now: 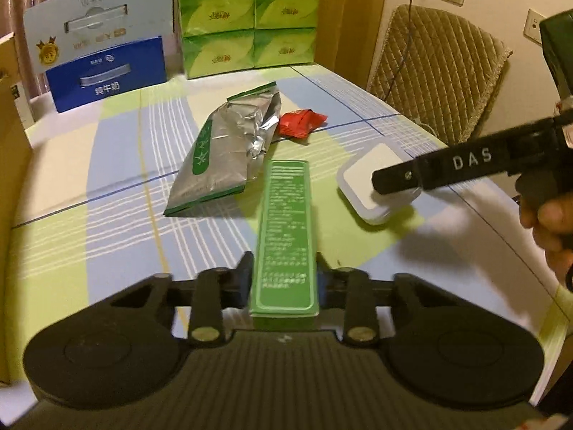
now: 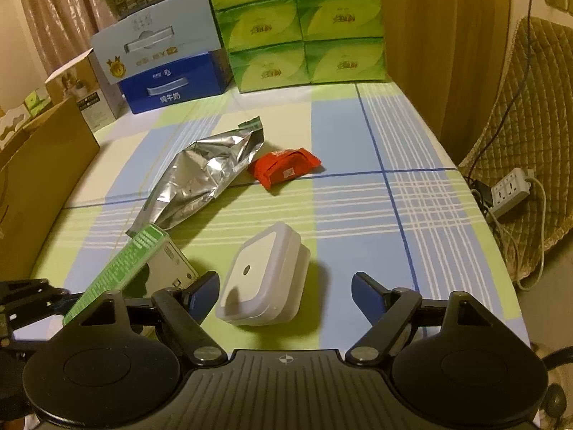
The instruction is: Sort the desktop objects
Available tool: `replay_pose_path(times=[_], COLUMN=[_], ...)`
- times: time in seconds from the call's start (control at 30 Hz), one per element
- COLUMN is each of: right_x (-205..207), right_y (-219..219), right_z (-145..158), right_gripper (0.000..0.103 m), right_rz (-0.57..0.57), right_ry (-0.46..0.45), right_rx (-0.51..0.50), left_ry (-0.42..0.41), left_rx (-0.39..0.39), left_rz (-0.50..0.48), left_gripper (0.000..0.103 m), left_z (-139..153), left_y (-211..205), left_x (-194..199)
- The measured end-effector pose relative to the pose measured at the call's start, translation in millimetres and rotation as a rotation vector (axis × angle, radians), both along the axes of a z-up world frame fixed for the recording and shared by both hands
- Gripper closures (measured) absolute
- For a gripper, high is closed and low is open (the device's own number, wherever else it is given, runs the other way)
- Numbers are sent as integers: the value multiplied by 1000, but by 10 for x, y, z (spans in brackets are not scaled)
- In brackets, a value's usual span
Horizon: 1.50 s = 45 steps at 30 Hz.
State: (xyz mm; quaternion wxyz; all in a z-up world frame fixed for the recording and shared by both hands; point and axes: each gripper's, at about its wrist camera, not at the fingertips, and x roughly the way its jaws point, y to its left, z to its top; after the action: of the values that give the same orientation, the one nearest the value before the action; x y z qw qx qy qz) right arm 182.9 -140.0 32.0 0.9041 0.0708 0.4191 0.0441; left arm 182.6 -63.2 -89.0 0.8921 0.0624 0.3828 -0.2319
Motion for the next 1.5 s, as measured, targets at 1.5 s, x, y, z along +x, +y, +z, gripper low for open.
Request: replay_pose_path(times=[1.5], right_x=[-75], right_y=[503], right_z=[-178], right_gripper=[31], right_rz=[158], right_ry=[-30], right_rx=[-376], left_ry=[3], left_rx=[-35], left_rz=[51], left_gripper=[77], left_z=[-29], left_y=[42], left_x=[-1])
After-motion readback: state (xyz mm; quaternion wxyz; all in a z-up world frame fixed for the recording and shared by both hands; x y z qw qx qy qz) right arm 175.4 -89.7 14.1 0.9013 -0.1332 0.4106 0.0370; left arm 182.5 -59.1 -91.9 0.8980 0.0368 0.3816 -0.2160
